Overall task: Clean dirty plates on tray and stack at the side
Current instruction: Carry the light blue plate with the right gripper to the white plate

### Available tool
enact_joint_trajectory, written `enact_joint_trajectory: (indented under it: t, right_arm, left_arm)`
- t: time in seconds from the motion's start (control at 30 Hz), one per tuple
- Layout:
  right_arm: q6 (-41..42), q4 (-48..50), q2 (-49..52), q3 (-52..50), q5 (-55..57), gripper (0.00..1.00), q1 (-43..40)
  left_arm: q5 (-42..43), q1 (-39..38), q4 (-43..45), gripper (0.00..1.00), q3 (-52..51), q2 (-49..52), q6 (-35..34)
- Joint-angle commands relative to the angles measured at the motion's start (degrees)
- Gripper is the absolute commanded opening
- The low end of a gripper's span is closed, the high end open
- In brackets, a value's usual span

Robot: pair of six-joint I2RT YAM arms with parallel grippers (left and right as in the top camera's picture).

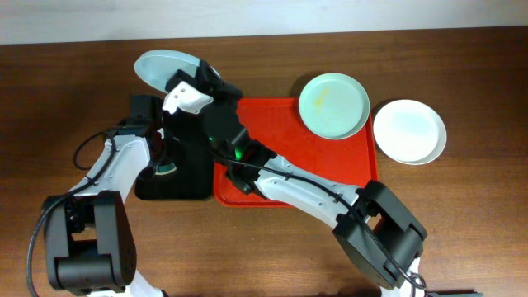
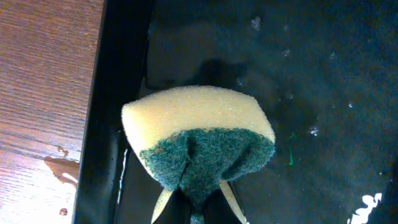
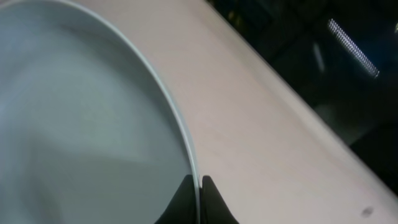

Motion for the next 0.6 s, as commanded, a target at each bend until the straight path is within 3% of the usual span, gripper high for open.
enact_joint_trajectory:
  t: [0.0, 0.07, 0.2, 0.4, 0.57]
  right_arm:
    - [23.8, -8.9, -0.3, 1.0, 4.6, 0.04, -3.0]
    - [36.2, -17.2, -0.3, 1.0, 4.3, 0.04, -4.7]
    - [51.8, -28.4, -0.3, 1.0, -4.7, 0.04, -7.9]
    - [62.9, -38.4, -3.3, 1.0, -29.7, 0.04, -12.8]
    - [64.1, -48.6, -7.6, 1.0, -42.2, 0.04, -18.5]
  left_arm:
    - [-0.6, 0.1, 0.1, 0.03, -0.1, -0.5, -0.6]
    - [-0.6, 0.1, 0.1, 0.02, -0.1, -0.5, -0.6]
    - [-0.6, 0.1, 0.2, 0.03, -0.1, -0.5, -0.6]
    - [-0.6, 0.1, 0.2, 0.02, -0.1, -0.5, -0.6]
    - [-0.6, 0.1, 0.2, 0.02, -0.1, -0.5, -0.6]
